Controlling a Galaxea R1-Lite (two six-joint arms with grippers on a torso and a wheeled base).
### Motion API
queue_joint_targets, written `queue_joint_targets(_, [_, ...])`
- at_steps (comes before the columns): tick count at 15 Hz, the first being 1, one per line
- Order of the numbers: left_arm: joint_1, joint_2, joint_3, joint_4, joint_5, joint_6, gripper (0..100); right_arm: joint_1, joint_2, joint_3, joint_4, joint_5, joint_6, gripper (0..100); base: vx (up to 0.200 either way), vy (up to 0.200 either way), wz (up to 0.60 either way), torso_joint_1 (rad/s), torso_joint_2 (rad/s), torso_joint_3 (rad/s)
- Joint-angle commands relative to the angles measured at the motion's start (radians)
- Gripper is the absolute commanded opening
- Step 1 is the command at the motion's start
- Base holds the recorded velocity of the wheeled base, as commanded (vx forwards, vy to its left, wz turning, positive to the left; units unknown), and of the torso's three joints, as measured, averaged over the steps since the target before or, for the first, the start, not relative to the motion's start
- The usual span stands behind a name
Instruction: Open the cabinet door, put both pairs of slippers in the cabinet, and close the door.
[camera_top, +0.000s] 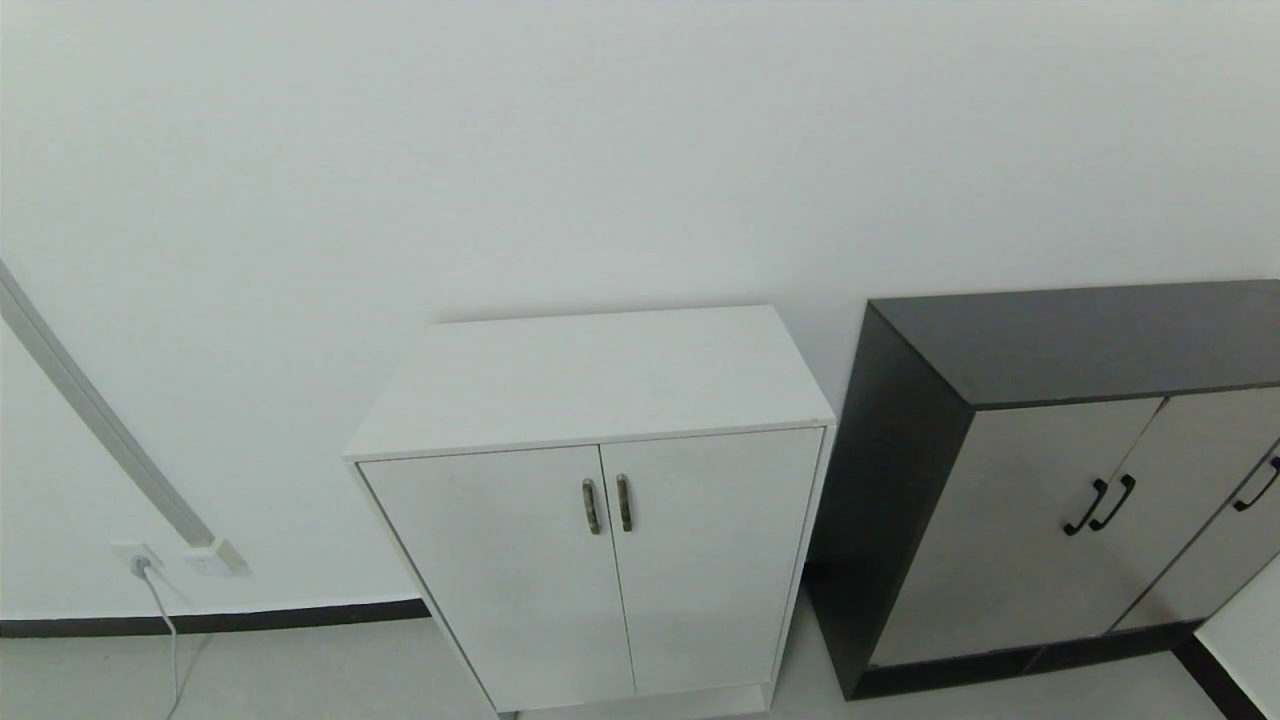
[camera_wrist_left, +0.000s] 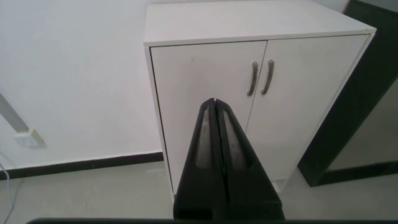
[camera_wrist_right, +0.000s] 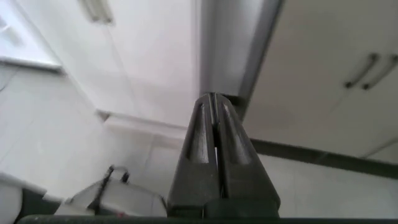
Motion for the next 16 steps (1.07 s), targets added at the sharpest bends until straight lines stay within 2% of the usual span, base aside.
queue_joint_targets(1, [0.000,0.001,0.000,0.000,0.000,0.000,0,-0.060,-0.101,0.000,-0.001,0.000,0.024,0,0.000,0.000,0.00,0.000,0.00,0.000])
queue_joint_targets(5, [0.000,0.001,0.000,0.000,0.002,-0.002,0,-0.066,-0.107,0.000,-0.005,-0.058,0.112,0,0.000,0.000,0.00,0.000,0.00,0.000])
queue_joint_targets(8, [0.000,0.001,0.000,0.000,0.002,-0.002,0,-0.069,-0.109,0.000,-0.005,-0.087,0.116,0,0.000,0.000,0.00,0.000,0.00,0.000])
queue_joint_targets(9, [0.000,0.001,0.000,0.000,0.002,-0.002,0,-0.091,-0.112,0.000,-0.002,-0.087,0.106,0,0.000,0.000,0.00,0.000,0.00,0.000])
queue_joint_targets(11, [0.000,0.001,0.000,0.000,0.002,0.000,0,-0.194,-0.114,0.000,0.001,-0.073,0.050,0,0.000,0.000,0.00,0.000,0.00,0.000])
queue_joint_targets(14, [0.000,0.001,0.000,0.000,0.002,-0.002,0,-0.183,-0.129,0.000,-0.002,-0.043,0.076,0,0.000,0.000,0.00,0.000,0.00,0.000])
queue_joint_targets(16, [0.000,0.001,0.000,0.000,0.002,-0.002,0,-0.114,-0.157,0.000,-0.004,-0.035,0.099,0,0.000,0.000,0.00,0.000,0.00,0.000])
